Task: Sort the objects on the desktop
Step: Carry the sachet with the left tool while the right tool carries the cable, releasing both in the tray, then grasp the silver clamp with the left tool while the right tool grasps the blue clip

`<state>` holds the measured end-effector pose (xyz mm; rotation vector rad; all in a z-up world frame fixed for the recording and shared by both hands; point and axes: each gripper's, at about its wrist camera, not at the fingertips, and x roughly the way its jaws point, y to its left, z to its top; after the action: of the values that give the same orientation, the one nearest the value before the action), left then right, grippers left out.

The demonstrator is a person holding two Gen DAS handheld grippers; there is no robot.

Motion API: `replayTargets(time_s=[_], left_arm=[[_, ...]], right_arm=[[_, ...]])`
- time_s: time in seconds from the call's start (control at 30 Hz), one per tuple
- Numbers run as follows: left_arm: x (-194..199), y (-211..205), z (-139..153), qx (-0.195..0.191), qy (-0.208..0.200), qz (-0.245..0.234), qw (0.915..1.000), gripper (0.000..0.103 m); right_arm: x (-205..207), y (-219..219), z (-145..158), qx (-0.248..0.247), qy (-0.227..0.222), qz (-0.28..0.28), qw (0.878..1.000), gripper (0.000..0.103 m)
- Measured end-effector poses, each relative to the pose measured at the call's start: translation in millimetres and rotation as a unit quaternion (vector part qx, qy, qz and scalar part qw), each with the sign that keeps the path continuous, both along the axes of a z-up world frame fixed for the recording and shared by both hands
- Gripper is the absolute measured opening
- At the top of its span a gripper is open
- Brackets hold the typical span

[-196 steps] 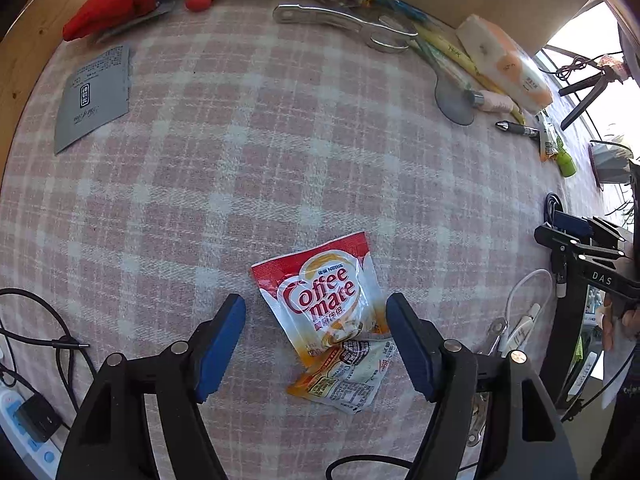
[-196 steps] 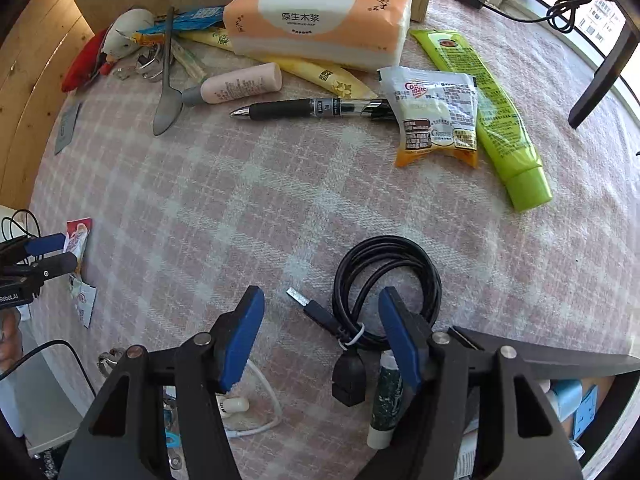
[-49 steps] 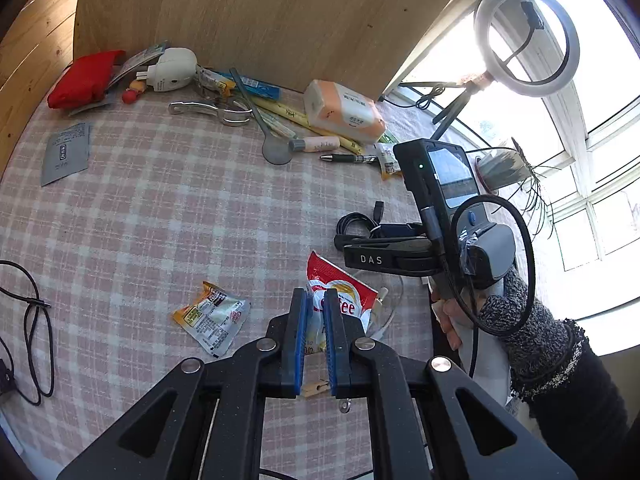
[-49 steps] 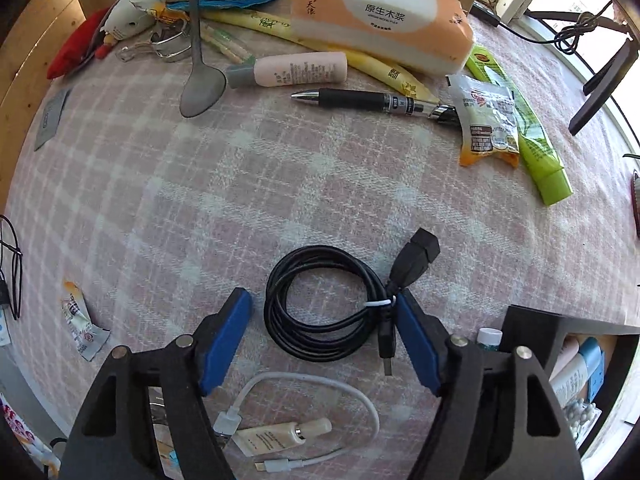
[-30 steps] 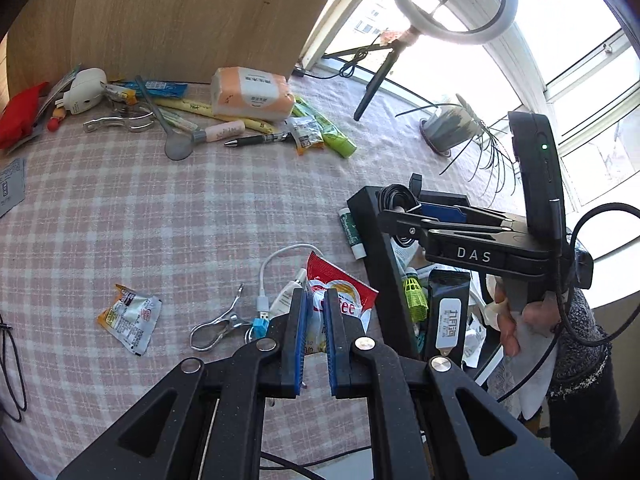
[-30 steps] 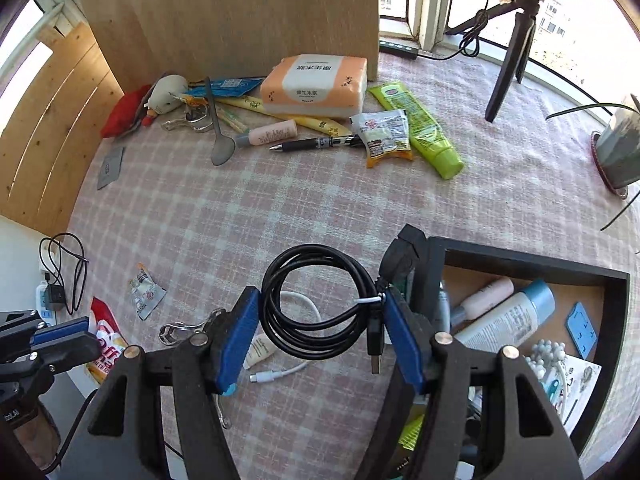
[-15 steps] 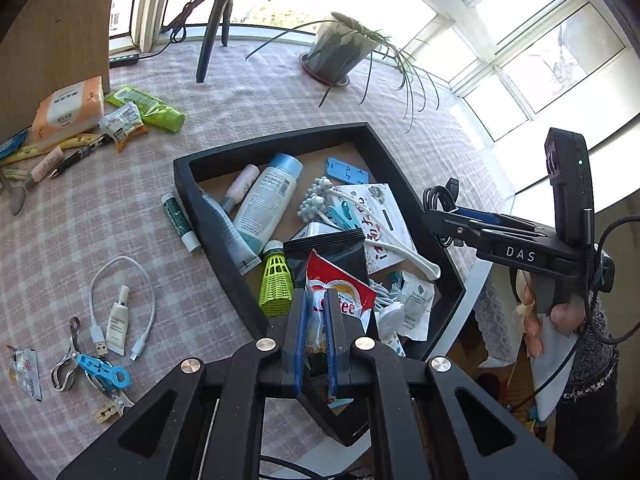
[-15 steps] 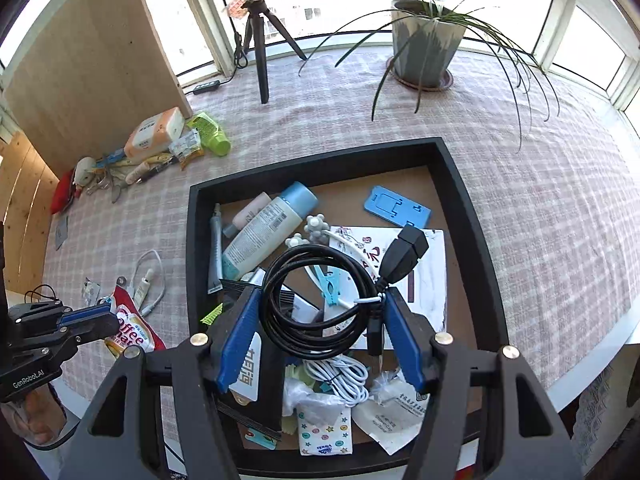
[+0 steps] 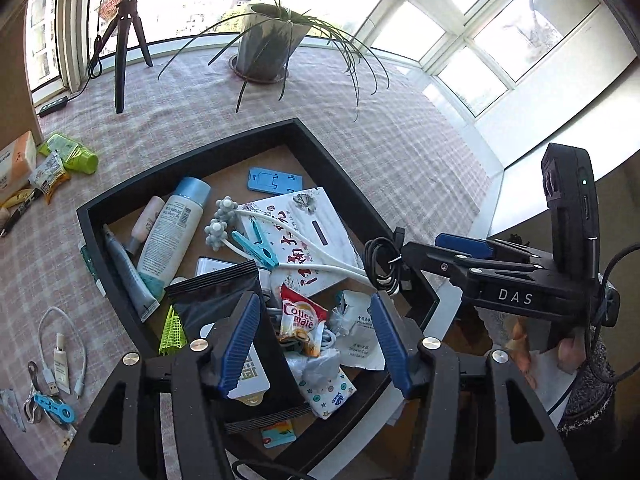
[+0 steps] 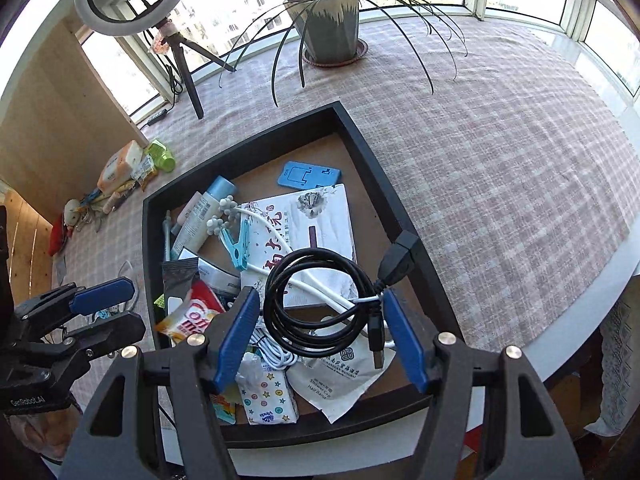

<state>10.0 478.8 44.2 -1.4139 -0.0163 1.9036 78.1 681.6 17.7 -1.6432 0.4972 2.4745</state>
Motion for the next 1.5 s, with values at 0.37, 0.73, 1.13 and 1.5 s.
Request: replayTargets(time_s=[0.37,0.73,1.13,1.5], left_arm=[[0.5,-82.3,-9.8,-0.034,0.016,0.079,0.9962,0.054],[-2.2,-232.4,-45.5,-0.084,0.007,0.199,0.9764,0.053],[1.0,-309.1,-93.4,-0.151,0.029,0.180,0.9716,0.053],[-9.3,-283.8,-121.2,-0.201,0.071,0.080,0.9737,0.053]], right_arm=[[-8.0,-38.4,-2.8,-0.041,0.032,0.034,0.998,0.070],[-26.4,-155.4,-9.3,-0.019,0.075,0.182,0.980,0.070],[-44.8,-273.9,-34.6,-0.036,0.052,0.319,0.946,0.062],[-69.4,-365.0,-82.7,-0.036,-0.007,0.392,0.919,0.049]])
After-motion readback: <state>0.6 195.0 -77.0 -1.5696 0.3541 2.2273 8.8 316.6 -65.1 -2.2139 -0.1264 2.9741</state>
